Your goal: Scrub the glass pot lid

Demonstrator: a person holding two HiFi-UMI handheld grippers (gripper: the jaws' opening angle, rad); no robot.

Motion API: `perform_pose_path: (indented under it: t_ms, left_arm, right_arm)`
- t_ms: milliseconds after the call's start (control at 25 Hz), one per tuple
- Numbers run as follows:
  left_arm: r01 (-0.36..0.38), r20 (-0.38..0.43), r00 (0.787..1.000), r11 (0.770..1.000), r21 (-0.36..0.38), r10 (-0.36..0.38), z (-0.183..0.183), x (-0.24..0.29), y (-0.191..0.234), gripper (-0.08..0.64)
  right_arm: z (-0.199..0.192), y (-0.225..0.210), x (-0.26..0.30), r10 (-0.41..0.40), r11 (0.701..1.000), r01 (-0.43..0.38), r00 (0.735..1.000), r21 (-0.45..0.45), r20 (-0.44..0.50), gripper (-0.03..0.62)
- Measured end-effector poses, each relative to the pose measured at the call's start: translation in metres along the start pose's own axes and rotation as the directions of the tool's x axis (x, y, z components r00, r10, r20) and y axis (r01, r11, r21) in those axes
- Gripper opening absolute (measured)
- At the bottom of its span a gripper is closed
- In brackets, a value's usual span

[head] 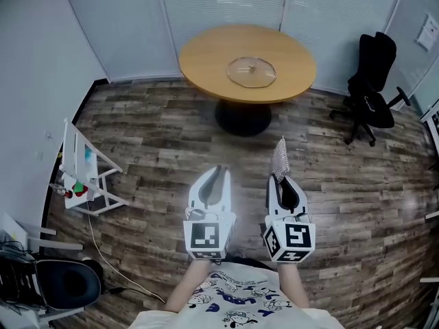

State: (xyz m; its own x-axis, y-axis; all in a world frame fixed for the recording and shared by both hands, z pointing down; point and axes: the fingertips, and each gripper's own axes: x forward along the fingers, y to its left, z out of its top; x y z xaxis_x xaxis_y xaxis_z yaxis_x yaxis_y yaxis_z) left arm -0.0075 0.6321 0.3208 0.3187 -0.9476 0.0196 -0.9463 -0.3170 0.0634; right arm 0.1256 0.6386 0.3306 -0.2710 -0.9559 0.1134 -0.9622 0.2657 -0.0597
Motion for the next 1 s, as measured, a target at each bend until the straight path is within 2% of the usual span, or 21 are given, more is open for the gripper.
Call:
perform_pose_path:
  t_ms: [600, 1000]
  left_arm:
    - [-0.043, -0.02, 0.999, 0.999, -0.025, 0.042, -0.012, -0.003, 0.001, 0.052]
    - [-0.049, -0.035, 0.998, 0.999, -0.02, 0.048, -0.02, 0.05, 0.036, 0.052]
  right_arm:
    - [-0.015, -0.007, 0.001, 0.022, 1.0, -0.022, 0.999, 0.0, -0.033, 0.074]
    - [-0.021, -0.025, 0.057, -0.014, 1.0, 0.014, 0.998, -0.002, -0.062, 0.074]
